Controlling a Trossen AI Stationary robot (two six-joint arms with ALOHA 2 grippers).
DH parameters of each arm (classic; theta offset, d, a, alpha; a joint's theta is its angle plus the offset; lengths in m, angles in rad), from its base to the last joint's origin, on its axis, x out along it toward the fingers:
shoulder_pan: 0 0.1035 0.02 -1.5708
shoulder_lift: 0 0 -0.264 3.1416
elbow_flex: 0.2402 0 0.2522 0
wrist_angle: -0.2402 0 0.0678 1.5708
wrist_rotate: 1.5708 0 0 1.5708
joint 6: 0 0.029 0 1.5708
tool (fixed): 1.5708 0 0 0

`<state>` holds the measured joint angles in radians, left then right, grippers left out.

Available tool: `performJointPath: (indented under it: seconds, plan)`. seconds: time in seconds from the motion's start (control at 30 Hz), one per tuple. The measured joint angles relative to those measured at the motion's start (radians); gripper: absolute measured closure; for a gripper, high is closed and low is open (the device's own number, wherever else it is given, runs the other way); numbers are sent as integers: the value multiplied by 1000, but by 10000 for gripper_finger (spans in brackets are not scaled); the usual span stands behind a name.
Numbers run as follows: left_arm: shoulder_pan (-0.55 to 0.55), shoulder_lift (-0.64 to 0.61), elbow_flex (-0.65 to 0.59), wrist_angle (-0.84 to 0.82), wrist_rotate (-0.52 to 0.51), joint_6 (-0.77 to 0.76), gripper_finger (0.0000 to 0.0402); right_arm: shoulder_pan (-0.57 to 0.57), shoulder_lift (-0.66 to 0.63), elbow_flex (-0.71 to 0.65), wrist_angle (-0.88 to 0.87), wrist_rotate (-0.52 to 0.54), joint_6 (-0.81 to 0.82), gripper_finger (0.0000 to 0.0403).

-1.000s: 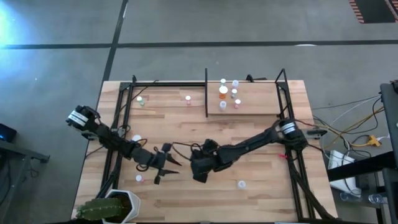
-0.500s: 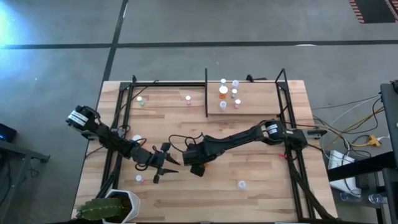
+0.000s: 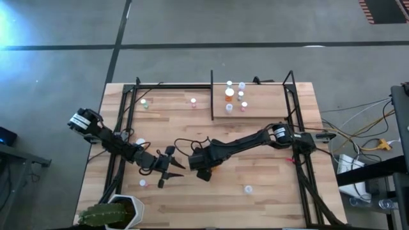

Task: Pick and place medicine bottles onto shelf by color
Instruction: Put the bottom orange pill bottle on the shelf

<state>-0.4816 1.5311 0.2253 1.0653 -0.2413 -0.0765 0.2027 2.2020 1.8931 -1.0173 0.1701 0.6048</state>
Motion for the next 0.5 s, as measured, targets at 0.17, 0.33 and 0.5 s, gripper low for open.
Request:
performJointPath:
  seconds: [0.17, 0.33, 0.5]
  plan:
    - [0, 0, 0, 0, 0, -6, 270, -1, 0, 0, -3, 6, 0, 179]
    - [0, 0, 0, 0, 0, -19, 270, -1, -7, 0, -12, 6, -24, 226]
    - [0, 0, -1, 0, 0, -18, 270, 0, -50, 5, -29, 50, -54, 214]
